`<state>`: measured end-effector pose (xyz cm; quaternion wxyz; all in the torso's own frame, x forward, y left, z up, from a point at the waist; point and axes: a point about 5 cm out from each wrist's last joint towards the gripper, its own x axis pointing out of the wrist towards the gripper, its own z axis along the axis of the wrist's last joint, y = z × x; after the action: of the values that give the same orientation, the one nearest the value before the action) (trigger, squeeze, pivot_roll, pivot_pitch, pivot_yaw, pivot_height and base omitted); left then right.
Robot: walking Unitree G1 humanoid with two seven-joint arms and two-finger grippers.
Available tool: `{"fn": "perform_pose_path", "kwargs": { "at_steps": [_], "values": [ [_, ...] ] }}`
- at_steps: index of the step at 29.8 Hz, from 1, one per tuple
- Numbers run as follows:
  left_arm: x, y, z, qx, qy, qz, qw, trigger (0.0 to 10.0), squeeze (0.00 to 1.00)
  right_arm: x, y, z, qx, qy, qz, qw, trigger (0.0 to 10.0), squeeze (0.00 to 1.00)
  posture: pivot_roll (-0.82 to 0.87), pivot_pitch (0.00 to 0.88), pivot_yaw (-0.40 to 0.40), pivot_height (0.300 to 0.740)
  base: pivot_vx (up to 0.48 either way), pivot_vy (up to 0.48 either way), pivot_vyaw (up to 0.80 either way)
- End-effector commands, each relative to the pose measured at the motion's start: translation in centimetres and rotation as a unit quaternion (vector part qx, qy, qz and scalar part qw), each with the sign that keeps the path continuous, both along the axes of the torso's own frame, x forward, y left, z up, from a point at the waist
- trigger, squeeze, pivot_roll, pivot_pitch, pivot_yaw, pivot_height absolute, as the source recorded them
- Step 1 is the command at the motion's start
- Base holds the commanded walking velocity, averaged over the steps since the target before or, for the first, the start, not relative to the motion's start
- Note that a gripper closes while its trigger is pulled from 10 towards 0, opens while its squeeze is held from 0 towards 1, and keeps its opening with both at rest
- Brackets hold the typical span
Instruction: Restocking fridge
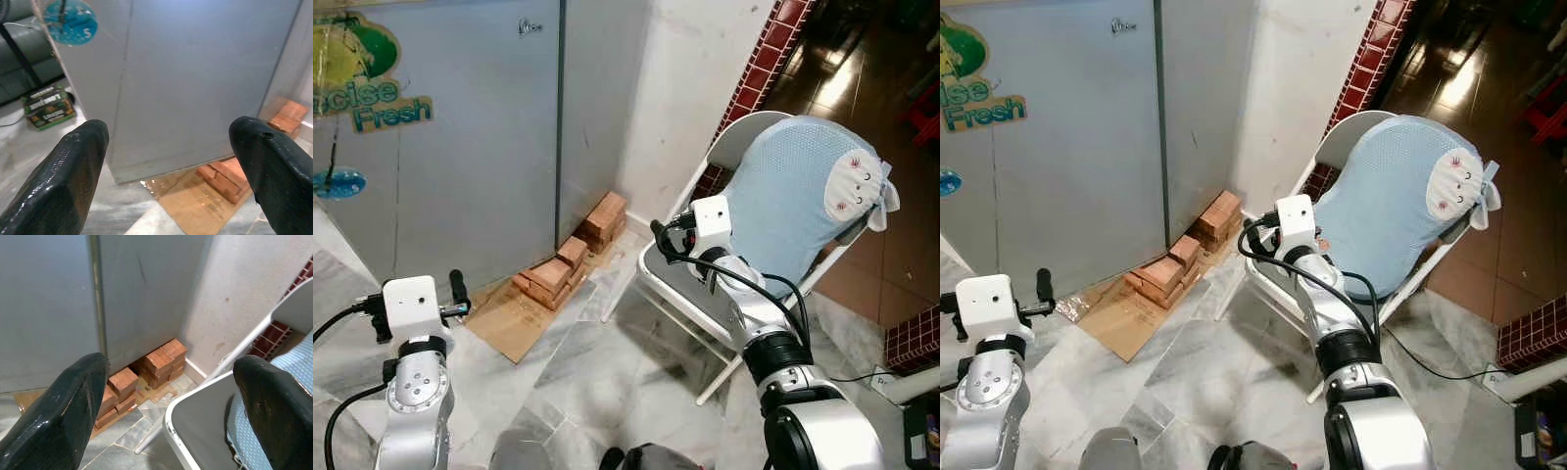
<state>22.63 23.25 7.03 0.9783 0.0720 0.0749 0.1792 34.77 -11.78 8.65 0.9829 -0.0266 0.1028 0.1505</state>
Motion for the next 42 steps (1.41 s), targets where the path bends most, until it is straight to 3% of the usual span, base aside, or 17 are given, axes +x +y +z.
{"fn": "perform_pose_path", "kwargs": {
  "at_steps": [1, 10, 19, 26, 35, 42],
  "values": [
    [0.1, -0.2, -0.1, -0.005, 0.001, -0.006, 1.000, 10.0, 0.00, 0.1, -0.8, 0.4, 0.002, -0.006, -0.012, 1.000, 10.0, 0.00, 0.12, 0.042, -0.144, 0.740, 0.000, 0.480, -0.59],
    [0.2, -0.5, -0.3, -0.014, 0.005, -0.013, 1.000, 10.0, 0.00, 0.0, -1.0, 0.3, 0.000, -0.004, -0.015, 1.000, 10.0, 0.00, 0.11, 0.048, -0.144, 0.740, 0.000, 0.480, -0.33],
    [0.2, -0.8, -0.6, -0.025, 0.012, -0.025, 0.999, 10.0, 0.00, -0.4, -1.5, -0.2, -0.006, 0.001, -0.029, 1.000, 10.0, 0.00, 0.10, 0.045, -0.129, 0.740, 0.000, 0.480, -0.80],
    [0.8, -1.0, -0.1, -0.022, 0.001, -0.034, 0.999, 10.0, 0.00, -0.4, -2.0, 0.5, 0.003, -0.025, -0.052, 0.998, 10.0, 0.00, 0.10, 0.039, -0.128, 0.740, 0.000, 0.480, -0.57],
    [0.8, -1.3, 1.1, -0.032, -0.020, -0.039, 0.999, 10.0, 0.00, -0.9, -3.6, 0.6, 0.005, -0.036, -0.084, 0.996, 10.0, 0.00, 0.11, 0.023, -0.127, 0.740, 0.000, 0.480, 0.00],
    [0.3, -1.9, 1.6, -0.011, -0.030, -0.048, 0.998, 10.0, 0.00, -1.4, -4.4, 1.3, 0.015, -0.059, -0.109, 0.992, 10.0, 0.00, 0.11, 0.021, -0.129, 0.740, 0.000, 0.312, 0.00]
  ]
}}
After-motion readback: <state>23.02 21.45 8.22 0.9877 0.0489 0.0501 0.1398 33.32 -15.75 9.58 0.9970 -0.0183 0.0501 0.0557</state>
